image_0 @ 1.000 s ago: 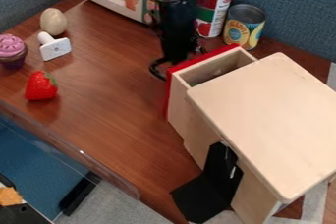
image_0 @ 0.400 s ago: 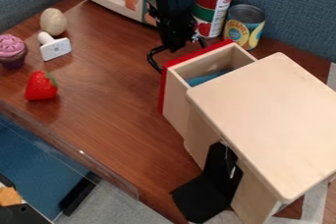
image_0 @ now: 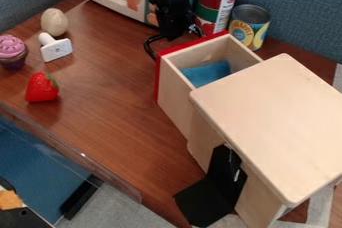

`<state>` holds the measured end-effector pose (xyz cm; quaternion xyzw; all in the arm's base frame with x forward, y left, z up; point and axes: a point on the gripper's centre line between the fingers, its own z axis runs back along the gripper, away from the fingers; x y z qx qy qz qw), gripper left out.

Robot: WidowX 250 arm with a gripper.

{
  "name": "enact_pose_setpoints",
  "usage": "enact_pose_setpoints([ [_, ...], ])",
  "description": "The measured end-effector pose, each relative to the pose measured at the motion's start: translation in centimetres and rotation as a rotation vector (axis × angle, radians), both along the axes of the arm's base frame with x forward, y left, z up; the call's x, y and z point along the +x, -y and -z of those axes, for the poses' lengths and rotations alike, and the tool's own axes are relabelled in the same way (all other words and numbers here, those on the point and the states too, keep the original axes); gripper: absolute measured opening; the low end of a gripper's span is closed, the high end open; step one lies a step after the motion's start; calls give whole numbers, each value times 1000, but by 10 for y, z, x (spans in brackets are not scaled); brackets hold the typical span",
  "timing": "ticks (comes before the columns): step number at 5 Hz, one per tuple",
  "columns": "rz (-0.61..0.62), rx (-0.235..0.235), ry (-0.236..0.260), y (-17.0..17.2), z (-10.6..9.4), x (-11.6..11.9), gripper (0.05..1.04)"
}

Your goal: Open the drawer

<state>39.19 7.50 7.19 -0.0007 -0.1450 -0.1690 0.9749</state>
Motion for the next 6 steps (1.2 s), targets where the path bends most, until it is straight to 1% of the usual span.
enact_pose_setpoints([
  [1,36,12,-19,-5,2,5,143],
  [2,173,63,-58,-11,4,11,350],
  [3,161,85,-73,-9,4,9,657],
  [4,138,88,-62,-7,-10,2,944],
  [5,67,89,-27,-20,-37,-9,1008],
  [6,-64,131,-43,-42,-54,-23,1003],
])
